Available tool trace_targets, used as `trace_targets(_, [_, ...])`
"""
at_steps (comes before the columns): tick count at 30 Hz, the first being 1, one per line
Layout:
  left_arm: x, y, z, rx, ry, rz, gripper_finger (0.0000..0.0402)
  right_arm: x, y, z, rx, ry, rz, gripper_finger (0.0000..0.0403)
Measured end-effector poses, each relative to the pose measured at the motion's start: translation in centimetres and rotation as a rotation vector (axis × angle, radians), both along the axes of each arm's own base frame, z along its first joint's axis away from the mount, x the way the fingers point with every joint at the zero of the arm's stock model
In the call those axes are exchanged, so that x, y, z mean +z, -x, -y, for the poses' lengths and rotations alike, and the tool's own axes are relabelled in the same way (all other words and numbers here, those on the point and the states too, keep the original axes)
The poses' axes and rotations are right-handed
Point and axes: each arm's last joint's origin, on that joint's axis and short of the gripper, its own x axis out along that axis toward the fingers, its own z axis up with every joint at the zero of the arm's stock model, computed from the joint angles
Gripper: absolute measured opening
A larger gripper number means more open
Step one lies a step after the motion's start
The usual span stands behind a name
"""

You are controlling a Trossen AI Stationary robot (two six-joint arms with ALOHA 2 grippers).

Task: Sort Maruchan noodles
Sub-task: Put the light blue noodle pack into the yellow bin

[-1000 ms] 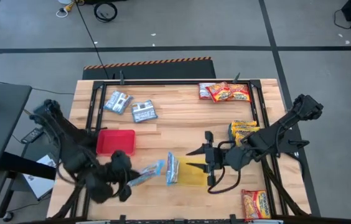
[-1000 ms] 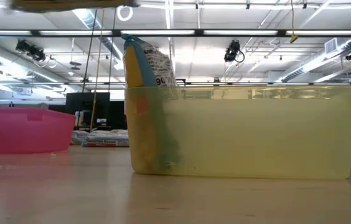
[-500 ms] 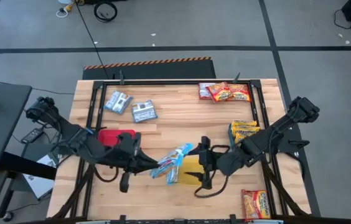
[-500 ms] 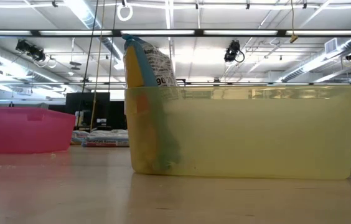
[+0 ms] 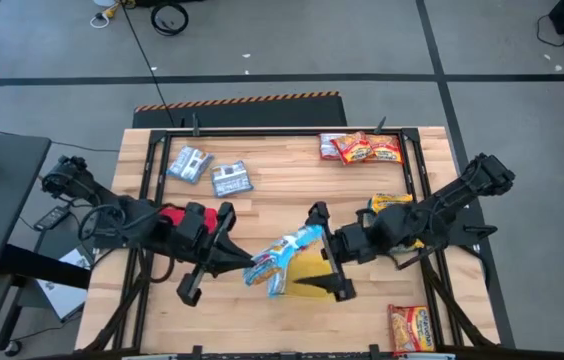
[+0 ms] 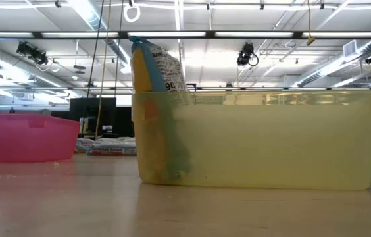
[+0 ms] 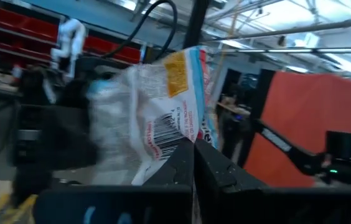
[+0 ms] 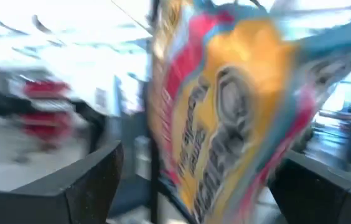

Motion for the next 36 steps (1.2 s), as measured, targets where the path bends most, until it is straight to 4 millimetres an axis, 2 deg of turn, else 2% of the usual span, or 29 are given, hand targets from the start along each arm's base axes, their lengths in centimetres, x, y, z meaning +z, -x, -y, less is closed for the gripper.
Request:
trace_targets(3, [-0.3, -0.7, -0.7, 0.044, -0.007, -0.004, 0.0004, 0.5, 0.1, 0.1, 0.089, -0.058, 0.036, 0.0367])
trace_targets(7, [-0.7, -1.7, -1.5, 0.079, -0.027, -0.013, 0.0004, 0.7, 0.1, 0.4, 0.102, -0.111, 0.050, 0.0335])
trace_targets(10, [-0.9, -2.2, -2.0, 0.093, -0.053, -0.018, 0.0004, 0.8, 0.0, 0.6, 0.104, -0.145, 0.041, 0.0288])
trace_targets(13, [-1.0, -2.3, -2.4, 0.102, -0.059, -0.023, 0.0008, 0.8, -0.1, 0.9, 0.094, -0.187, 0.034, 0.0224])
trace_targets(17, [-1.0, -2.2, -2.7, 0.132, -0.072, -0.042, 0.0035, 0.7, -0.3, 1.2, 0.065, -0.238, 0.009, 0.0143])
trace_targets(20, [-1.1, -1.9, -3.2, 0.178, -0.097, -0.079, 0.0071, 0.4, -0.3, 1.3, 0.044, -0.247, -0.035, 0.0134])
trace_targets(25, [-0.5, 1.0, -4.9, 0.328, -0.150, -0.177, 0.0143, 0.6, -0.1, 1.4, -0.014, -0.316, -0.232, 0.0134])
trace_targets(29, [-0.8, 4.7, -6.2, 0.426, -0.256, -0.327, 0.0188, 0.7, 0.5, 1.2, -0.131, -0.395, -0.565, 0.0134])
trace_targets(32, [-2.1, 7.0, -7.0, 0.489, -0.249, -0.480, 0.0198, -1.2, 1.1, 1.3, -0.245, -0.542, -0.827, 0.0136])
trace_targets(36, [-4.9, 8.6, -7.7, 0.515, -0.280, -0.753, 0.0193, -4.5, 1.5, 0.9, -0.460, -0.882, -1.045, 0.0137])
